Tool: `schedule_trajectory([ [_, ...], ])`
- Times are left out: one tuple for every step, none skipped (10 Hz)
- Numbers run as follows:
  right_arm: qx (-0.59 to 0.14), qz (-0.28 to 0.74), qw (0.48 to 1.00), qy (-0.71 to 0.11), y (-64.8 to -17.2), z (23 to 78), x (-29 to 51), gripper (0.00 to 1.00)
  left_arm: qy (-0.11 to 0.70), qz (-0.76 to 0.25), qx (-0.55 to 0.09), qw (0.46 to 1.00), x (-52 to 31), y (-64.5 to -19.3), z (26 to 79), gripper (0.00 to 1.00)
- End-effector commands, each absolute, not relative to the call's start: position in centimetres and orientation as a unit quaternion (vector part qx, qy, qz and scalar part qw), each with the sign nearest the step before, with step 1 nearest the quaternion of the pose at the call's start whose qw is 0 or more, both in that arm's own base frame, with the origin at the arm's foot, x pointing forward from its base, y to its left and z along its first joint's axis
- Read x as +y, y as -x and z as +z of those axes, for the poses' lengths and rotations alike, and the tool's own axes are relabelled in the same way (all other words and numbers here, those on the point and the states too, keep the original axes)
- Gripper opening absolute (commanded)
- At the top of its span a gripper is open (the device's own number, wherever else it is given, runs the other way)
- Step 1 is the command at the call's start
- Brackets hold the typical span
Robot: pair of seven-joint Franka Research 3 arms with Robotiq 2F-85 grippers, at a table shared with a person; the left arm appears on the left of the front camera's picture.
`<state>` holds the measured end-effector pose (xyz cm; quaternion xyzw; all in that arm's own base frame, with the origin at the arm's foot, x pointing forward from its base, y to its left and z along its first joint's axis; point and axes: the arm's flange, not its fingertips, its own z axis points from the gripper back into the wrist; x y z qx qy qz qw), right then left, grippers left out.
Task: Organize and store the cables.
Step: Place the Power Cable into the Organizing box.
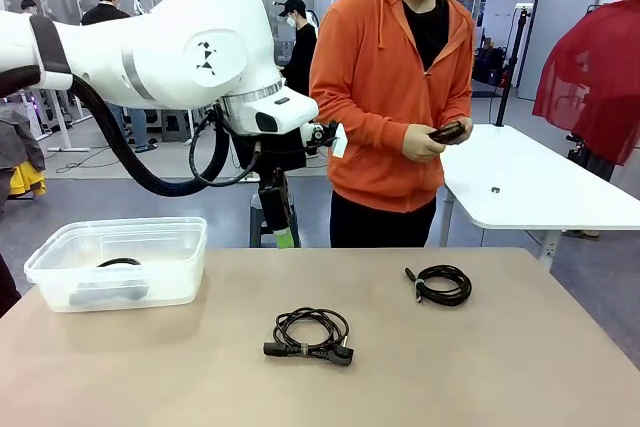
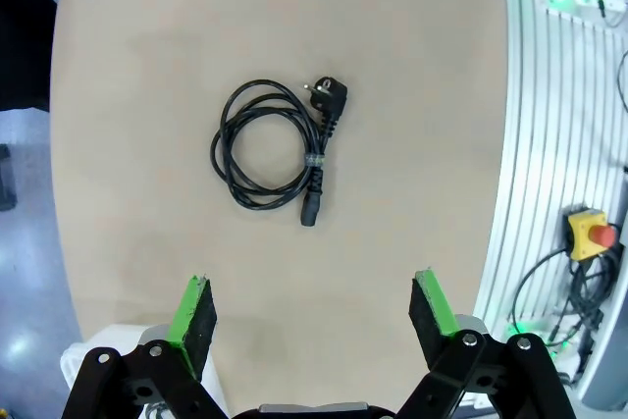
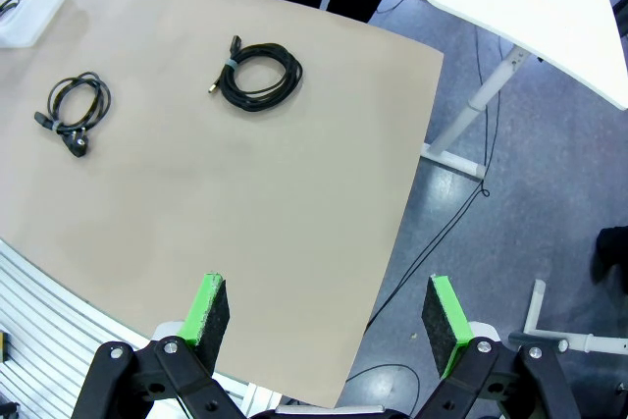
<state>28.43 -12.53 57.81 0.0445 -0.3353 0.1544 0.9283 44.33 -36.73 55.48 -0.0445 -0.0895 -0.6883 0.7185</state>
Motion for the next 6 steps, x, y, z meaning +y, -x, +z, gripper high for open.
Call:
schedule_trajectory([
  [-0.335, 0.154, 0.928, -0.047, -28.3, 57.4, -12.5, 1.00, 0.053, -0.695, -0.083, 0.712, -37.0, -45.8, 53.3, 1.00],
  [-0.335, 0.154, 0.928, -0.047, -28.3, 57.4, -12.5, 1.00, 0.052, -0.688, -0.071, 0.720, -37.1, -46.6, 51.8, 1.00],
  [-0.335, 0.154, 0.928, -0.047, -28.3, 57.4, -12.5, 1.00, 0.059, -0.685, -0.064, 0.723, -37.2, -47.3, 50.5, 1.00],
  [-0.335, 0.154, 0.928, -0.047, -28.3, 57.4, -12.5, 1.00, 0.046, -0.675, -0.059, 0.734, -37.4, -47.7, 49.2, 1.00],
  [-0.335, 0.154, 0.928, -0.047, -28.3, 57.4, -12.5, 1.00, 0.064, -0.685, -0.060, 0.723, -37.8, -47.8, 48.1, 1.00],
  [-0.335, 0.154, 0.928, -0.047, -28.3, 57.4, -12.5, 1.00, 0.071, -0.688, -0.055, 0.720, -38.2, -48.1, 46.7, 1.00],
])
